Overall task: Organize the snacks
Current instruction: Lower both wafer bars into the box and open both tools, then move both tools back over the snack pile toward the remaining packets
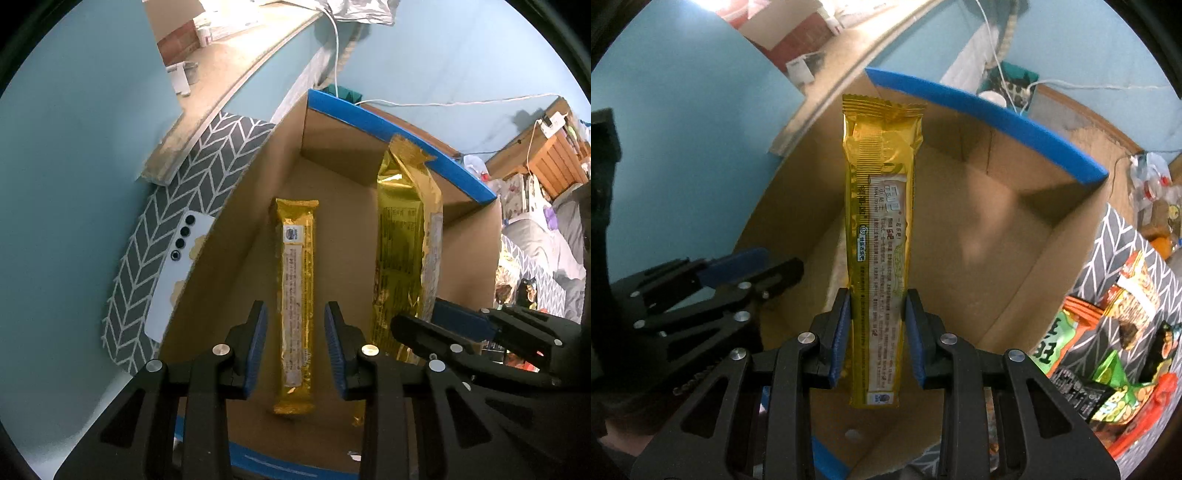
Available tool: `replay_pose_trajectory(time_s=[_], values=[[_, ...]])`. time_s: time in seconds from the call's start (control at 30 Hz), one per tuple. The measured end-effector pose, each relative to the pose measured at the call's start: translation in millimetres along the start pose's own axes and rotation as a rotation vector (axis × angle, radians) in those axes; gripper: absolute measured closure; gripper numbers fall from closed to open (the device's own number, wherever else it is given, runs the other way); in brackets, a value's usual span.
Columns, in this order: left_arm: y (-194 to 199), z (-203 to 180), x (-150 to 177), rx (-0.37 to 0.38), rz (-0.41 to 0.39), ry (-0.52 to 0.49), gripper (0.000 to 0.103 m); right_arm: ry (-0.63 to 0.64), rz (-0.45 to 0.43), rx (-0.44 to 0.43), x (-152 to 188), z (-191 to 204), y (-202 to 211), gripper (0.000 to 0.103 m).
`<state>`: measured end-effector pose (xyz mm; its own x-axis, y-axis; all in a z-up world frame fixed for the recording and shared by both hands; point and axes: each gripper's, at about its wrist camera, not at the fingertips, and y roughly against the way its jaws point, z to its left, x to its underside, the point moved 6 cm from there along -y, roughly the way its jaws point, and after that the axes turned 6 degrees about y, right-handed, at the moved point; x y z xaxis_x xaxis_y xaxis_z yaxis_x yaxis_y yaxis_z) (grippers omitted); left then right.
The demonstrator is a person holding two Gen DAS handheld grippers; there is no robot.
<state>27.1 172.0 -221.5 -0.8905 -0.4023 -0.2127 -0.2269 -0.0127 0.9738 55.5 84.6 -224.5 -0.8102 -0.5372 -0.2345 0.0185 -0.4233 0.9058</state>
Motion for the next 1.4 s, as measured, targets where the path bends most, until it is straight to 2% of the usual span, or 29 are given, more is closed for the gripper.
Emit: replay_pose_trajectory(time_s=[0.13, 0.17, 0.2, 0.23, 0.3, 0.37, 0.57, 0.77, 1.0, 1.4], values=[[2.2, 1.6, 0.4, -0.011, 0.005, -0.005, 0.069, -0.017, 0.0, 0.014, 0.9, -2.0, 0.6, 0.073], [2.9, 1.8, 0.4, -0.012, 0.007, -0.004, 0.066, -0.02, -0.002, 0.019, 1.2, -2.0, 2.7, 0.069], [4.3, 3.6, 0.7, -0.018, 0.008, 0.002, 0.064, -0.024, -0.007, 0.025, 1.1, -2.2, 5.3, 0.058], [5.4, 5.0, 1.3, -0.02, 0.007, 0.007, 0.063, -0.029, -0.012, 0.041, 1.3, -3.3, 8.5, 0.055], [7.3, 9.0, 1.3, -0.016, 0.002, 0.017, 0.056, -0.038, -0.022, 0.055, 2.3, -6.3, 15.6, 0.039], [9.8, 11.7, 3.6, -0.02, -0.002, 0.024, 0.053, -0.058, -0.037, 0.061, 3.5, -9.6, 23.0, 0.036], [18.6, 11.4, 10.7, -0.011, 0.008, 0.039, 0.052, -0.105, -0.066, 0.077, 11.2, -17.6, 45.5, 0.034], [32.9, -4.9, 17.5, 0.019, 0.005, 0.032, 0.047, -0.126, -0.098, 0.11, 19.4, -33.2, 67.7, 0.031], [45.4, -45.0, 23.6, 0.049, -0.004, -0.039, 0.043, -0.177, -0.126, 0.131, 38.4, -54.2, 97.6, 0.031], [50.1, -120.2, 46.8, 0.099, 0.017, -0.173, 0.043, -0.299, -0.157, 0.172, 89.2, -110.4, 142.9, 0.029]])
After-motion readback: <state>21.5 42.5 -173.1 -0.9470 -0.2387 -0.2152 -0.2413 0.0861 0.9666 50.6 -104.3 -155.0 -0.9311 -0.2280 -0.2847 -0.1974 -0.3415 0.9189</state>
